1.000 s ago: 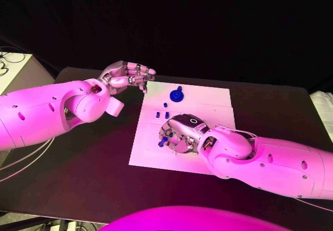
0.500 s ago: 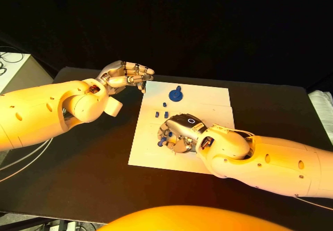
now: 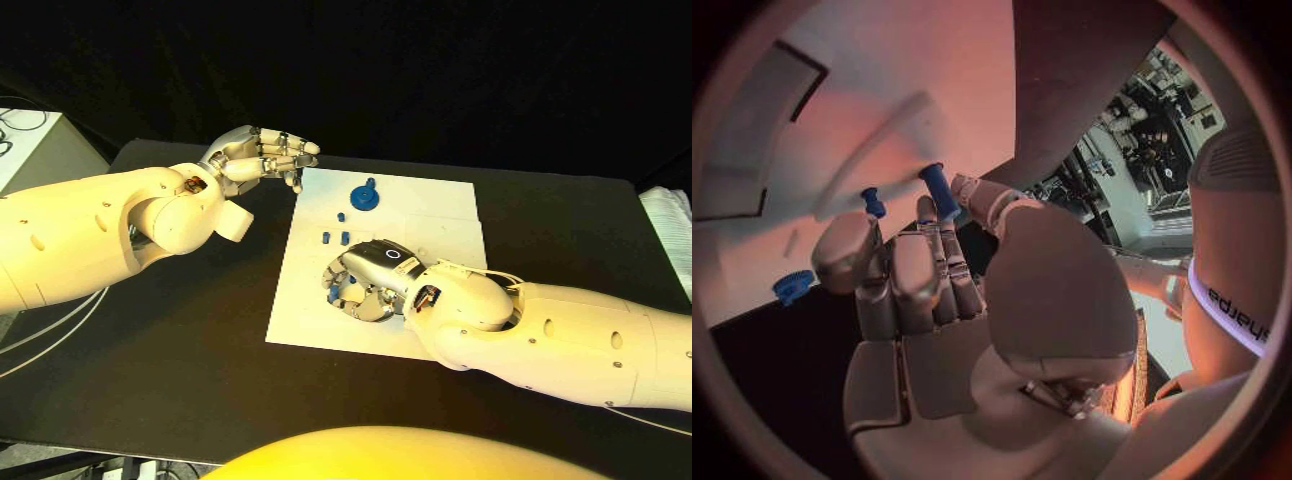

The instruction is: Assemble the parts on the task board

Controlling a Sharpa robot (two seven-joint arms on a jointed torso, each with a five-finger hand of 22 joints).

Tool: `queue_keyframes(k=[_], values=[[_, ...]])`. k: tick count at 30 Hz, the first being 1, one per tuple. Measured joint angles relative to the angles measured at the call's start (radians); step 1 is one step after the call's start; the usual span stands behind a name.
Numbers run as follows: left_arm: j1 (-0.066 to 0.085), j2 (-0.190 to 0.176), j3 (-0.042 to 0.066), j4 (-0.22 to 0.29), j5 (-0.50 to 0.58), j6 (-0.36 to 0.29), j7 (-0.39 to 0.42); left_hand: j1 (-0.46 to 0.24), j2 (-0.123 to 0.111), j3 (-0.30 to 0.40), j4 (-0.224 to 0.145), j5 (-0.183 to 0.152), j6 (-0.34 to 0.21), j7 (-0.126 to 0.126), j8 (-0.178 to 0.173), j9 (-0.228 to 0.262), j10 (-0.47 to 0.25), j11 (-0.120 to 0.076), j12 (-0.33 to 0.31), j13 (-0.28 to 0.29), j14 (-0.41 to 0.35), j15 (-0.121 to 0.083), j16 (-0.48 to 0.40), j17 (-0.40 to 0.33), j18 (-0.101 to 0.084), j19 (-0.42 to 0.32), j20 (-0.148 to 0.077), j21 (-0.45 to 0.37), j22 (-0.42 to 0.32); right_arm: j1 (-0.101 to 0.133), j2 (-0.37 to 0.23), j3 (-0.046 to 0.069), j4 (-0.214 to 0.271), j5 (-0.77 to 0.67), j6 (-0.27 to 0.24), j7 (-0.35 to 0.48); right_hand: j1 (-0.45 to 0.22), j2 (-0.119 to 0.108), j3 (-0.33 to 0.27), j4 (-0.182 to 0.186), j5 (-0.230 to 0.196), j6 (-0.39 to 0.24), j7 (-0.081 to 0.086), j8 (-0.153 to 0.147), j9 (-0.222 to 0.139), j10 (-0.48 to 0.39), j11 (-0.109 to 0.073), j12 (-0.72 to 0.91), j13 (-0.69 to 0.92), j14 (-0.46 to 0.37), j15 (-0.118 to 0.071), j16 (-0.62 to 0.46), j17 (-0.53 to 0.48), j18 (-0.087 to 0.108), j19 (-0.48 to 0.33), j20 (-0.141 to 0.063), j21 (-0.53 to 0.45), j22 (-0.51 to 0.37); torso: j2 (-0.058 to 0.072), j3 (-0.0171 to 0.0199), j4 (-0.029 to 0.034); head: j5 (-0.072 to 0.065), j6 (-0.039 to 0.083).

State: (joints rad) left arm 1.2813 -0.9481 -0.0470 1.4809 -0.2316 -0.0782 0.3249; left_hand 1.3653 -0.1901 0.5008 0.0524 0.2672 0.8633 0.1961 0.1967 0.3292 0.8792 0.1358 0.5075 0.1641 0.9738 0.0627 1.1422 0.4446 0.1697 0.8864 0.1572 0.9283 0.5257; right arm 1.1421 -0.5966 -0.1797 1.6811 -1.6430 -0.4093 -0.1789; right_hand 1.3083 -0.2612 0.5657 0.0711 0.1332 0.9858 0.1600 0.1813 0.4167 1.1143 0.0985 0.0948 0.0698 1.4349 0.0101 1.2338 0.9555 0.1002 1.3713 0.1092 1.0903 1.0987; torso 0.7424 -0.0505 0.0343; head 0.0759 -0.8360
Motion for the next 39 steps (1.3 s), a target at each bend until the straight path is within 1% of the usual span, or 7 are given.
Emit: queue_keyframes(k=[8,13,17,21,25,32,39], values=[[0.000,-0.001,0.000,0.000,0.000,0.001,-0.002,0.000,0.000,0.000,0.000,0.000,0.000,0.000,0.000,0.000,0.000,0.000,0.000,0.000,0.000,0.000,0.000,0.000,0.000,0.000,0.000,0.000,0.000,0.000,-0.008,-0.001,0.000,0.005,-0.017,0.014,0.003,-0.002,-0.049,0.002,0.006,-0.013,0.005,-0.017,-0.008,-0.061,0.009,0.000,-0.001,-0.028,0.010,-0.024,-0.041,0.016,-0.035,0.005,-0.071,-0.061,0.000,0.0012,0.0001,-0.001,0.002],[0.000,-0.001,0.000,0.000,0.000,0.001,-0.002,0.000,0.000,0.000,0.000,0.000,0.000,0.000,0.000,0.000,0.000,0.000,0.000,0.000,0.000,0.000,0.000,0.000,0.000,0.000,0.000,0.000,0.000,-0.002,-0.012,-0.002,0.002,0.005,-0.043,0.020,0.082,0.038,-0.208,0.030,0.018,-0.032,0.008,-0.050,-0.026,-0.153,0.018,0.040,0.001,-0.090,0.018,-0.050,-0.105,0.035,-0.080,0.017,-0.195,-0.163,0.000,0.0015,0.0002,-0.002,0.003],[0.000,0.000,0.000,-0.001,0.000,0.002,-0.003,0.000,0.000,0.000,0.000,0.000,0.000,0.000,0.000,0.000,0.000,0.000,0.000,0.000,0.000,0.000,0.000,0.000,0.000,0.000,0.000,0.000,0.000,-0.003,-0.023,-0.002,0.010,0.005,-0.077,0.029,0.198,0.053,-0.393,0.145,0.030,-0.072,0.002,-0.084,-0.044,-0.270,0.034,0.096,0.004,-0.161,0.033,-0.091,-0.209,0.056,-0.137,0.029,-0.355,-0.295,0.000,0.0017,0.0001,-0.005,0.006],[0.000,0.000,0.000,-0.002,0.000,0.002,-0.003,0.000,0.000,0.000,0.000,0.000,0.000,0.000,0.000,0.000,0.000,0.000,0.000,0.000,0.000,0.000,0.000,0.000,0.000,0.000,0.000,0.000,0.000,-0.003,-0.056,-0.001,0.034,0.016,-0.111,0.043,0.248,0.051,-0.452,0.218,0.041,-0.081,-0.004,-0.093,-0.049,-0.292,0.036,0.150,0.011,-0.172,0.036,-0.084,-0.230,0.070,-0.139,0.029,-0.375,-0.309,0.000,0.0019,0.0002,-0.013,0.009],[0.000,-0.001,0.000,-0.002,0.000,0.003,-0.003,0.000,0.000,0.000,0.000,0.000,0.000,0.000,0.000,0.000,0.000,0.000,0.000,0.000,0.000,0.000,0.000,0.000,0.000,0.000,0.000,0.000,0.000,0.009,-0.128,0.004,0.071,0.070,-0.138,0.062,0.253,0.072,-0.430,0.216,0.041,-0.065,0.009,-0.091,-0.049,-0.174,0.010,0.232,0.024,-0.102,0.011,-0.024,-0.150,0.067,-0.058,0.010,-0.254,-0.202,0.000,0.0014,-0.0002,-0.030,0.013],[-0.001,-0.008,0.000,0.002,0.000,0.003,-0.004,0.000,0.000,0.000,0.000,0.000,0.000,0.000,0.000,0.000,0.000,0.000,0.000,0.000,0.000,0.000,0.000,0.000,0.000,0.000,0.000,0.000,0.000,0.054,-0.297,0.011,0.123,0.224,-0.154,0.079,0.196,0.071,-0.382,0.216,0.041,-0.002,-0.029,-0.053,-0.049,0.039,-0.035,0.423,0.131,-0.003,-0.038,0.066,0.015,0.028,0.032,-0.035,-0.073,-0.039,-0.004,0.0014,-0.0074,-0.064,0.019],[-0.005,-0.013,0.000,0.011,0.001,0.003,-0.003,0.000,0.000,-0.003,0.003,0.000,-0.007,0.000,0.000,-0.001,0.000,0.000,0.000,-0.001,0.000,0.000,0.000,0.000,0.000,0.004,-0.004,-0.005,-0.001,0.061,-0.442,0.010,0.168,0.392,-0.140,0.070,0.090,0.071,-0.394,0.213,0.072,-0.013,-0.037,0.019,-0.032,0.190,-0.052,1.142,0.962,0.027,-0.048,0.173,0.243,-0.001,0.086,-0.045,0.080,0.108,-0.008,0.0022,-0.0133,-0.097,0.019]])
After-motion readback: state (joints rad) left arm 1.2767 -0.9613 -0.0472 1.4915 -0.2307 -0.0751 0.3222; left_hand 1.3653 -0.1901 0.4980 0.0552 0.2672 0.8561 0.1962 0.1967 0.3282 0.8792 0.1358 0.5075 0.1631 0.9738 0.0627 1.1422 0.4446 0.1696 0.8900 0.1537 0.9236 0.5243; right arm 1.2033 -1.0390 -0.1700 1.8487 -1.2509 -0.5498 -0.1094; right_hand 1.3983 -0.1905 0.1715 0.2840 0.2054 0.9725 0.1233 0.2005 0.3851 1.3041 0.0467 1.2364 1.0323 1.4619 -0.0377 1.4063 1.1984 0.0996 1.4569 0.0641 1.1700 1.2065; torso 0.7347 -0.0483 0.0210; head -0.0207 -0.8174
